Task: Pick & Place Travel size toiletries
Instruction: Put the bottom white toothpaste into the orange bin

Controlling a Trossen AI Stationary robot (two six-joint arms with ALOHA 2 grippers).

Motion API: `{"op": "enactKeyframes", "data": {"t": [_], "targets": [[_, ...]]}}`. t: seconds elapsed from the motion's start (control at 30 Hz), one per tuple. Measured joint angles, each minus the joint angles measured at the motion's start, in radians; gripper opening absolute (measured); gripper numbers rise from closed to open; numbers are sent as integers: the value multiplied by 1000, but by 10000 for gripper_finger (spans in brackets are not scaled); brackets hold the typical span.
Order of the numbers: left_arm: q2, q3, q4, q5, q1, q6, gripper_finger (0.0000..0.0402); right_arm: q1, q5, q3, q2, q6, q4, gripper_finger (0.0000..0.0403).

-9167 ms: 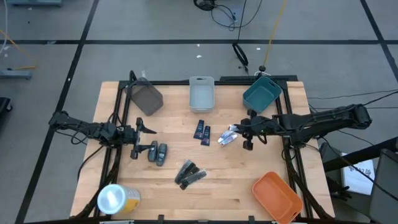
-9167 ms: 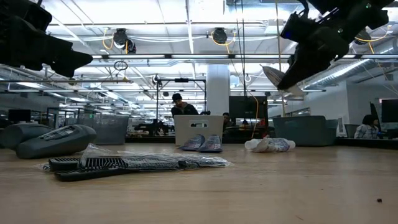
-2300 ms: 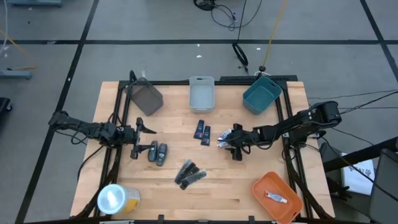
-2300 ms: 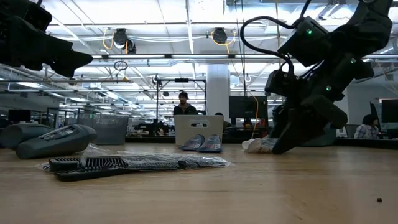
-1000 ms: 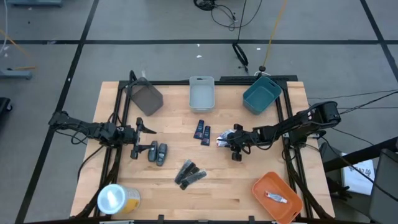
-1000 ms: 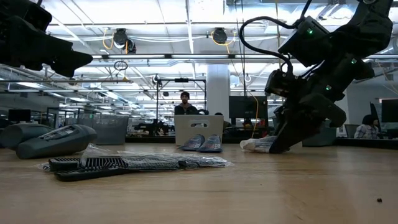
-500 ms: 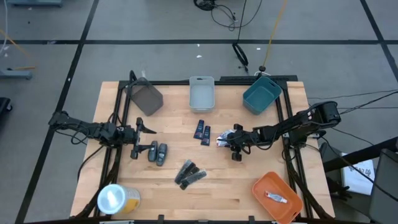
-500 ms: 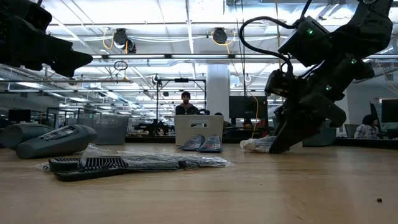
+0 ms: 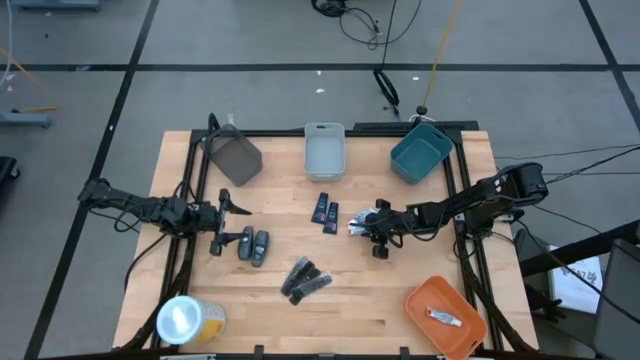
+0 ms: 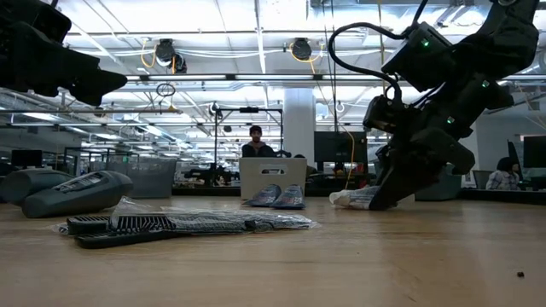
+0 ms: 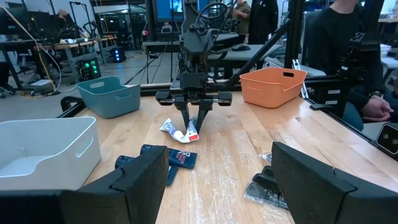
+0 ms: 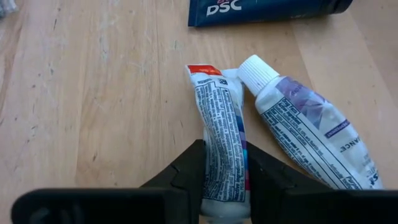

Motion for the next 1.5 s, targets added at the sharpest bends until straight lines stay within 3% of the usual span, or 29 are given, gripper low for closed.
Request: {"op": "enactKeyframes", "data": {"t": [0.37,0.67,1.13,1.37,1.5], "targets": [[0,0,0,0,0,0,282,18,0,1,-76,-33,50,62],[0,0,0,0,0,0,282,72,-3,1,-245,-34,-4,60],[0,0,0,0,0,0,282,268,-1,1,-570,92,-194,58],[0,0,0,0,0,0,282,399,5,9,-621,206,-221,57],[0,0,0,0,0,0,282,488,66,68,-623,258,-286,57]]}}
